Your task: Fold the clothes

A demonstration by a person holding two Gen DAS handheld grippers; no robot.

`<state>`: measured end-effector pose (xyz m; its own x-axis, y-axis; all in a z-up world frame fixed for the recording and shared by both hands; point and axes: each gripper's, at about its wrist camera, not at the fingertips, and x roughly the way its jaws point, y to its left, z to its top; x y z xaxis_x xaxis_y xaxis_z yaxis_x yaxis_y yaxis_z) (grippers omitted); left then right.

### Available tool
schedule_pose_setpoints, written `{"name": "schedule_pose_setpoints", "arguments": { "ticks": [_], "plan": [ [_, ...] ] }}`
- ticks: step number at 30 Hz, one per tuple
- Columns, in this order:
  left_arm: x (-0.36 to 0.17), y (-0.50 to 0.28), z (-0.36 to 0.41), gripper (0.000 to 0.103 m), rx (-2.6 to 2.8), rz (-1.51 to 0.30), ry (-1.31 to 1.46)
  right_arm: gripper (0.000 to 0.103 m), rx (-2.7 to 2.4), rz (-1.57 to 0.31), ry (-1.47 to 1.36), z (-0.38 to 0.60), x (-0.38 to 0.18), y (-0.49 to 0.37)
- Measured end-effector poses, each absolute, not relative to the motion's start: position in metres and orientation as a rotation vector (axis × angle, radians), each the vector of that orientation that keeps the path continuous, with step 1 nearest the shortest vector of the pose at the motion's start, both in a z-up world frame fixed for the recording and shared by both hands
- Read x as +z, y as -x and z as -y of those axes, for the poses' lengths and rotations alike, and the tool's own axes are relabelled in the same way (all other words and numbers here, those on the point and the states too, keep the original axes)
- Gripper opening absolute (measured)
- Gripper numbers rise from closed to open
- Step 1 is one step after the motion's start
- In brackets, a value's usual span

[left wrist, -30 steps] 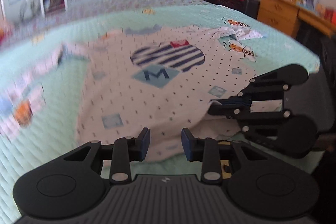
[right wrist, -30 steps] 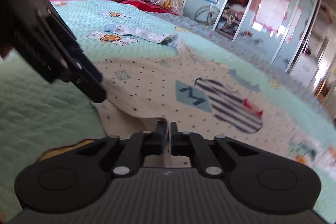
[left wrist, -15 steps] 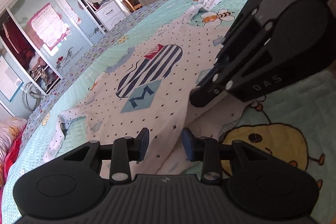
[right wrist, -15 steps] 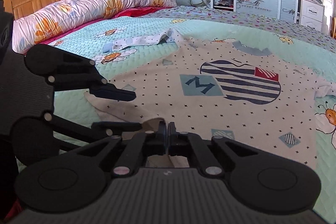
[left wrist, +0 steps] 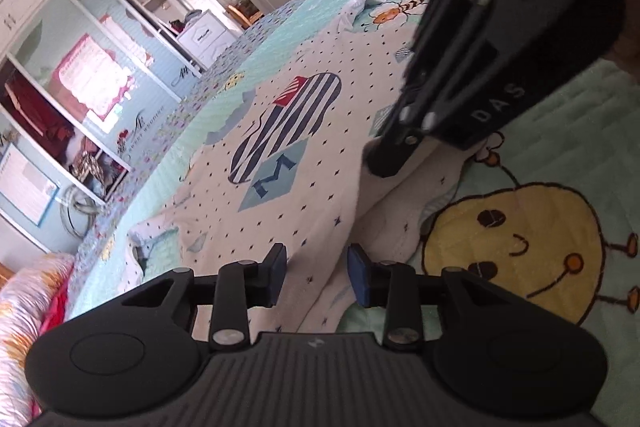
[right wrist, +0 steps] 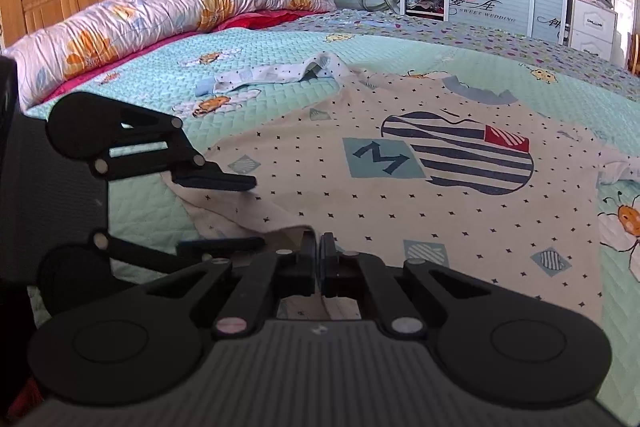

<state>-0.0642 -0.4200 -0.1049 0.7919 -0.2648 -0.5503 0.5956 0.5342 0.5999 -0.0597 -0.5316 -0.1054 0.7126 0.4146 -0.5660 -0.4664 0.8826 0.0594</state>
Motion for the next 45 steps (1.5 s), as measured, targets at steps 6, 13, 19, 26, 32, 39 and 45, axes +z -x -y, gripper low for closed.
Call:
{"name": "schedule_pose_setpoints", "arguments": {
  "ticks": [6, 13, 19, 26, 32, 39, 45],
  "plan": [
    [-0.094, 0.056, 0.399, 0.004, -0.575, -0.541, -0.785, 0.002, 0.504, -0.616, 0.184, 0.525, -0.112, 0.066],
    [-0.095, 0.060, 0.391, 0.003, -0.549, -0.545, -0.792, 0.003, 0.522, -0.612, 0.276, 0.518, -0.117, 0.078],
    [-0.100, 0.079, 0.423, 0.048, -0.552, -0.379, -0.898, 0.003, 0.508, -0.633, 0.118, 0.530, -0.112, 0.065],
    [-0.115, 0.079, 0.435, 0.051, -0.518, -0.343, -0.978, 0.003, 0.510, -0.623, 0.104, 0.531, -0.108, 0.063],
    [-0.108, 0.058, 0.423, 0.048, -0.476, -0.383, -0.963, 0.003, 0.518, -0.628, 0.133, 0.527, -0.111, 0.068],
    [-0.098, 0.061, 0.399, 0.014, -0.511, -0.459, -0.908, 0.003, 0.507, -0.637, 0.169, 0.526, -0.116, 0.069],
    [-0.092, 0.066, 0.397, 0.008, -0.559, -0.466, -0.890, 0.004, 0.506, -0.640, 0.216, 0.523, -0.118, 0.074]
  ]
}}
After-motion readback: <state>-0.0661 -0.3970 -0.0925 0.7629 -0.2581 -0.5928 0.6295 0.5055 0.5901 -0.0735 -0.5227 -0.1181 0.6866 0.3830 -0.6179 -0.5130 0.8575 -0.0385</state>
